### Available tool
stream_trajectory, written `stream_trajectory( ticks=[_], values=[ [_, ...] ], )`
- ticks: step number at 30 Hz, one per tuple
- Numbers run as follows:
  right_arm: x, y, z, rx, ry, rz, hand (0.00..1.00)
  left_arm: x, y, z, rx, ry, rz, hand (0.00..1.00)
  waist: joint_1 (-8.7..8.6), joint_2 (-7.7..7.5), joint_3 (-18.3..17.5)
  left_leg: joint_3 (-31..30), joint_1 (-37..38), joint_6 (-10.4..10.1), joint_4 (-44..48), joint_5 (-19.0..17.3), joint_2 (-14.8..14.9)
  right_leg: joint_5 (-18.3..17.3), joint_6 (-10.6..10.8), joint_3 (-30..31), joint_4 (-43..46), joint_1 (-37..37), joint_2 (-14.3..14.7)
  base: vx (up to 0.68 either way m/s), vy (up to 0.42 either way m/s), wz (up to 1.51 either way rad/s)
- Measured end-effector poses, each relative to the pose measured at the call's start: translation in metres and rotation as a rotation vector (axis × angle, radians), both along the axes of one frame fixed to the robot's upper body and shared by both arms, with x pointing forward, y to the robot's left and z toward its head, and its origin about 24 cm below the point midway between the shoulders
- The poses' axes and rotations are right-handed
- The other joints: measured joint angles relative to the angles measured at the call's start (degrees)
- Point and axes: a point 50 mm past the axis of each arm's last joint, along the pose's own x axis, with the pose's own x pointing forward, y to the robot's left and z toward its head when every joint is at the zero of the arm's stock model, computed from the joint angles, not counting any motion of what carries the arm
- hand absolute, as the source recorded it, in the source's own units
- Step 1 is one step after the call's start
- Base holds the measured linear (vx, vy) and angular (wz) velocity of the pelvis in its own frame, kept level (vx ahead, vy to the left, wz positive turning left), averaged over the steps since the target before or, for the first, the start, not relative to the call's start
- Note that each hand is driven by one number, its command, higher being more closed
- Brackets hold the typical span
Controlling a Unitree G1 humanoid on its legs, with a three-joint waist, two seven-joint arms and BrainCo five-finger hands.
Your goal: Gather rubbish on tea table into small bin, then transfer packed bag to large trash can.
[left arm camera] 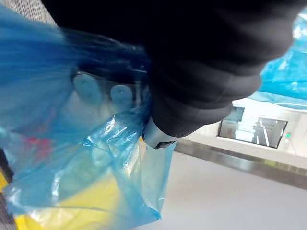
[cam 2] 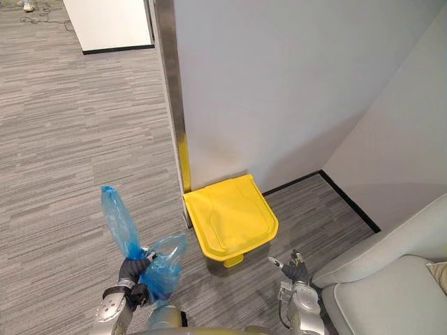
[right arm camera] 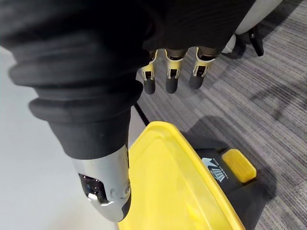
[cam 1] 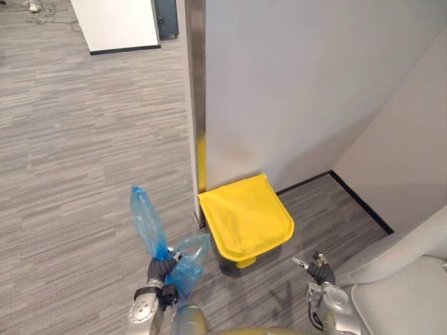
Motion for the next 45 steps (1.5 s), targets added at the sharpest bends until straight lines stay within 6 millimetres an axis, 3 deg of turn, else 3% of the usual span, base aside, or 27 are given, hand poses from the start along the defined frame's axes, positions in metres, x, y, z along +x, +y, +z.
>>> stream_trajectory(
  ticks=[2, 4, 7, 8, 10, 12, 13, 14, 16, 17, 18, 23, 25, 26, 27, 28, 29, 30, 31, 33, 35, 36, 37, 38, 41, 43, 45],
  values=[
    [0.001, -0.001, 0.001, -0.002, -0.004, 0.001, 0.0, 0.0, 0.0, 0.0, -0.009, -0.002, 0.007, 1.0, 0.21, 0.13, 0.13, -0.16, 0.67, -0.18, 0.4, -2.08, 0.08, -0.62, -0.46, -0.22, 4.99, -1.79, -0.14, 0.05, 0.092, -0.16],
    [0.004, 0.0, 0.002, 0.0, -0.012, 0.001, 0.0, 0.0, 0.0, 0.0, -0.015, -0.004, 0.012, 1.0, 0.84, 0.19, 2.29, -0.8, 5.34, 1.91, -0.04, -3.94, -2.26, -3.01, -1.93, -5.44, 21.32, -7.38, -2.54, 0.07, 0.103, -0.28],
    [0.006, -0.002, 0.004, 0.003, -0.028, -0.014, 0.0, 0.007, 0.005, 0.002, 0.016, -0.014, 0.007, 1.0, 1.02, -0.35, 2.6, -1.1, 9.04, 3.72, 1.62, -7.02, -2.68, -4.16, -2.14, -12.13, 22.15, -15.95, -2.93, 0.15, 0.024, -0.12],
    [0.006, -0.005, 0.005, 0.003, -0.033, -0.028, 0.0, 0.009, 0.006, 0.002, 0.02, -0.015, 0.005, 1.0, 0.98, -0.33, 2.93, -1.32, 9.46, 3.76, 2.17, -7.59, -2.73, -3.2, -1.24, -12.82, 21.04, -18.29, -2.84, 0.17, -0.028, 0.25],
    [0.007, -0.017, 0.005, 0.008, -0.028, -0.075, 0.0, 0.011, 0.015, -0.005, 0.042, 0.023, 0.007, 1.0, 0.06, -1.18, 5.73, -2.74, 12.91, 3.55, 3.92, -9.38, -4.84, 4.93, 3.07, -13.81, 9.4, -22.3, -4.28, 0.19, -0.052, 0.64],
    [-0.003, -0.032, -0.003, -0.009, 0.032, -0.09, 0.0, 0.004, 0.018, -0.013, 0.045, 0.07, 0.022, 1.0, -1.0, -0.92, 5.82, -6.3, 15.94, 1.76, 5.31, -12.19, -5.74, 6.14, 4.5, -15.26, 8.21, -19.96, -5.96, 0.34, -0.114, 0.94],
    [-0.002, -0.042, 0.001, -0.033, 0.024, -0.098, 0.0, 0.006, 0.016, -0.012, 0.041, 0.065, 0.032, 1.0, -0.32, 0.49, 6.29, -8.11, 16.52, 1.17, 5.34, -13.52, -4.99, 6.74, 3.9, -15.6, 9.92, -20.14, -5.71, 0.45, -0.186, 0.82],
    [0.001, -0.047, 0.005, -0.035, -0.001, -0.117, 0.0, 0.01, 0.016, -0.011, 0.042, 0.054, 0.03, 1.0, -0.17, 0.54, 6.28, -9.81, 16.04, 0.87, 5.15, -14.21, -4.63, 6.17, 4.26, -15.95, 11.3, -20.71, -5.5, 0.34, -0.174, 0.55],
    [0.007, -0.051, 0.011, -0.016, -0.045, -0.156, 0.0, 0.013, 0.019, -0.008, 0.048, 0.043, 0.039, 1.0, -0.03, 1.7, 6.65, -12.4, 15.53, -0.05, 3.96, -14.93, -3.44, 4.56, 2.24, -16.56, 13.1, -21.85, -4.08, 0.24, -0.174, 0.4],
    [0.01, -0.053, 0.014, -0.007, -0.067, -0.17, 0.0, 0.014, 0.019, -0.008, 0.048, 0.041, 0.04, 1.0, -0.07, 3.85, 6.42, -13.65, 15.19, -0.82, 3.35, -15.19, -0.25, 3.2, 2.8, -18.9, 12.85, -21.71, -1.87, 0.3, -0.242, 0.19],
    [0.012, -0.05, 0.015, 0.004, -0.08, -0.172, 0.0, 0.018, 0.02, -0.006, 0.051, 0.031, 0.037, 1.0, -0.02, 4.47, 6.23, -14.77, 15.32, -1.96, 2.03, -14.57, 1.61, 2.21, 3.1, -20.3, 12.43, -21.55, -0.31, 0.34, -0.296, 0.13],
    [0.016, -0.038, 0.014, 0.04, -0.093, -0.164, 0.0, 0.03, 0.009, -0.003, 0.04, 0.004, -0.003, 1.0, -0.19, 4.31, 5.69, -19.96, 17.04, -2.83, -5.74, -11.01, 5.51, 1.34, 2.79, -19.98, 12.58, -22.81, 4.27, 0.18, -0.319, 0.01],
    [0.017, -0.034, 0.01, 0.045, -0.076, -0.142, 0.0, 0.034, 0.008, -0.003, 0.042, 0.006, -0.011, 1.0, -0.19, 3.63, 5.37, -21.29, 16.97, -5.16, -10.5, -9.32, 6.27, 1.17, 3.07, -19.87, 10.95, -24.02, 5.06, 0.02, -0.287, 0.22],
    [0.016, -0.028, 0.006, 0.052, -0.054, -0.11, 0.0, 0.033, 0.008, -0.005, 0.043, 0.019, -0.016, 1.0, -0.59, 3.39, 5.28, -22.37, 16.52, -4.5, -11.72, -7.97, 5.72, 0.95, 5.2, -22.28, 7.91, -23.2, 4.75, -0.03, -0.235, 0.26],
    [0.014, -0.02, 0.001, 0.063, -0.025, -0.062, 0.0, 0.03, 0.004, -0.009, 0.035, 0.036, -0.021, 1.0, -0.14, 3.18, 5.33, -26.49, 13.36, -3.13, -4.67, -8.85, 2.91, -0.64, 11.53, -22.4, 8.18, -23.01, 3.82, 0.01, -0.2, 0.46],
    [0.013, -0.012, -0.001, 0.055, -0.014, 0.007, 0.0, 0.025, 0.005, -0.01, 0.039, 0.036, -0.023, 1.0, -1.04, 2.92, 5.51, -26.06, 11.43, -2.91, 0.33, -7.64, 0.27, -0.19, -0.55, -9.56, 20.51, -26.06, 5.03, 0.05, -0.056, 0.65],
    [0.009, -0.007, -0.005, 0.064, 0.004, 0.031, 0.0, 0.021, 0.006, -0.012, 0.039, 0.044, -0.029, 1.0, -2.13, 1.6, 4.94, -26.03, 11.29, -3.41, -0.05, -7.32, -1.03, -2.83, 0.89, -4.73, 17.0, -22.75, 3.74, 0.06, -0.031, 0.71],
    [0.011, 0.003, -0.007, 0.07, 0.022, 0.088, 0.0, 0.015, 0.005, -0.016, 0.03, 0.063, -0.025, 1.0, -1.23, 2.49, 5.1, -26.81, 12.61, -3.97, -0.79, -8.25, 0.33, -1.78, 0.78, -8.13, 16.83, -21.71, 3.2, -0.02, -0.022, 0.46],
    [0.021, 0.015, -0.004, 0.078, 0.0, 0.154, 0.0, 0.009, 0.009, -0.018, 0.038, 0.079, -0.019, 1.0, -0.28, 1.87, 4.83, -27.01, 12.22, -3.32, -2.49, -6.91, 0.29, -0.47, 0.26, -9.29, 16.1, -22.07, 2.42, -0.08, -0.077, 0.21],
    [0.042, 0.03, 0.007, 0.076, -0.055, 0.254, 0.0, 0.012, 0.008, -0.015, 0.04, 0.065, -0.026, 1.0, -0.32, 1.77, 4.89, -28.7, 11.48, -3.37, -9.15, -6.75, 0.87, 0.73, 0.31, -11.05, 13.7, -23.0, 2.02, -0.15, -0.141, 0.61],
    [0.065, 0.045, 0.02, 0.076, -0.109, 0.334, 0.0, 0.016, 0.009, -0.012, 0.045, 0.049, -0.031, 1.0, -0.1, 0.55, 5.03, -30.61, 9.29, -5.66, -8.86, -5.3, -1.18, 3.06, 0.35, -12.06, 7.95, -22.91, -0.04, -0.19, -0.064, 0.58],
    [0.083, 0.055, 0.032, 0.071, -0.158, 0.395, 0.0, 0.017, 0.008, -0.011, 0.045, 0.043, -0.039, 1.0, 0.71, 0.86, 5.16, -30.23, 5.63, -4.92, -2.53, -5.26, -4.56, 5.62, 0.26, -13.37, 4.46, -22.86, -0.99, -0.21, 0.056, 0.35],
    [0.098, 0.062, 0.045, 0.057, -0.21, 0.44, 0.0, 0.019, 0.007, -0.009, 0.043, 0.028, -0.047, 1.0, 1.13, 2.16, 5.77, -29.25, 5.4, -2.6, -2.92, -4.47, -5.35, 7.01, 0.38, -14.44, 3.82, -22.9, -0.67, -0.23, 0.04, 0.39],
    [0.107, 0.064, 0.053, 0.048, -0.24, 0.452, 0.0, 0.023, 0.008, -0.005, 0.05, 0.011, -0.053, 1.0, 1.25, 2.29, 6.4, -29.33, 5.23, -2.81, -3.65, -6.44, -4.8, 7.6, 0.57, -14.79, 3.82, -23.04, -0.48, -0.24, -0.004, 0.51],
    [0.144, 0.093, 0.087, 0.016, -0.333, 0.579, 0.0, 0.031, 0.017, 0.002, 0.09, -0.015, -0.061, 1.0, 3.93, -1.36, 8.09, -32.47, 3.92, -2.2, -6.95, -5.37, -5.88, 12.26, -0.45, -14.43, -1.89, -22.16, -0.66, -0.2, -0.08, 0.58],
    [0.177, 0.1, 0.129, -0.018, -0.454, 0.606, 0.0, 0.027, 0.025, 0.002, 0.112, -0.008, -0.049, 1.0, 4.68, -2.01, 8.46, -35.68, 2.83, -4.28, -7.41, -4.18, -6.25, 14.11, -2.09, -15.79, -5.45, -21.5, -0.01, -0.07, -0.119, 0.54],
    [0.201, 0.101, 0.17, -0.058, -0.559, 0.617, 0.0, 0.023, 0.024, 0.0, 0.112, 0.004, -0.035, 1.0, 6.09, -0.18, 10.2, -35.59, 1.32, -4.83, -5.91, -3.86, -5.63, 15.31, -2.57, -16.46, -5.59, -22.02, 0.79, -0.13, -0.067, -0.15]
  ],
)
